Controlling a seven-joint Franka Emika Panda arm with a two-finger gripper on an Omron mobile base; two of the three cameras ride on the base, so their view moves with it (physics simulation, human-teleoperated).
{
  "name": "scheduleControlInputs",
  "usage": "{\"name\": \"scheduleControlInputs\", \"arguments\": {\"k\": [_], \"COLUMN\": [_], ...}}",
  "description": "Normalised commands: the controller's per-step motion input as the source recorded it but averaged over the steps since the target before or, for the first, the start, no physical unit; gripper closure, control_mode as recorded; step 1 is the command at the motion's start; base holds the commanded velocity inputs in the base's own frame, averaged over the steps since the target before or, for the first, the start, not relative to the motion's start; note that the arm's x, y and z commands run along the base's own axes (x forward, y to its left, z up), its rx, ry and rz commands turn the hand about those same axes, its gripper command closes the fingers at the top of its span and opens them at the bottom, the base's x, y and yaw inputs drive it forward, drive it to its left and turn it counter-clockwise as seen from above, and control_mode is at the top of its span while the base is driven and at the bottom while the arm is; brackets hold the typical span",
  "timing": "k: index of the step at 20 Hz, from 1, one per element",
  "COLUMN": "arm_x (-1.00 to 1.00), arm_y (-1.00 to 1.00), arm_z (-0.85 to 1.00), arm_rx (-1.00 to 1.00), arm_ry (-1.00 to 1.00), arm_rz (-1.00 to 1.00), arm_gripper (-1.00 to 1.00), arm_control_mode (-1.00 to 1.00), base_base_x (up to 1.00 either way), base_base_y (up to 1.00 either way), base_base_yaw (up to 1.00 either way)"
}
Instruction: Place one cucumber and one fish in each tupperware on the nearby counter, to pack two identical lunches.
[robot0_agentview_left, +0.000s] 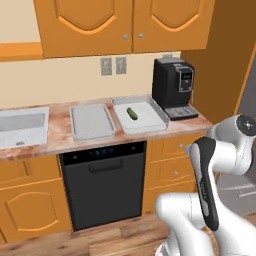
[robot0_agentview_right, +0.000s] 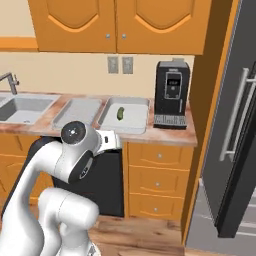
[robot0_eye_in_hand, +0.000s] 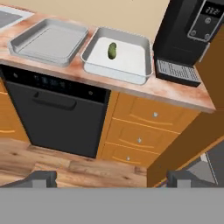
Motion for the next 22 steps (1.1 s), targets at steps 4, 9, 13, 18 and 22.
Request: {"name": "scheduleControlInputs", "arguments": {"k": [4,9,13,18,22], "arm_x": [0.0,0.0,0.0,0.0,0.0], "arm_y": [0.0,0.0,0.0,0.0,0.0], "arm_z": [0.0,0.0,0.0,0.0,0.0], "arm_rx": [0.0,0.0,0.0,0.0,0.0], "arm_ry": [0.0,0.0,0.0,0.0,0.0], "arm_rz": [0.0,0.0,0.0,0.0,0.0], "arm_gripper": [-1.0,-1.0,-1.0,-1.0,-1.0], "arm_control_mode": [1.0,1.0,1.0,1.0,1.0], "base_base_x": [-0.96,-0.3,0.0,0.05,0.17], "base_base_y": [-0.63,-0.99,-1.0,-1.0,-1.0], "base_base_yaw": [-0.03,-0.02,0.0,0.0,0.0]}}
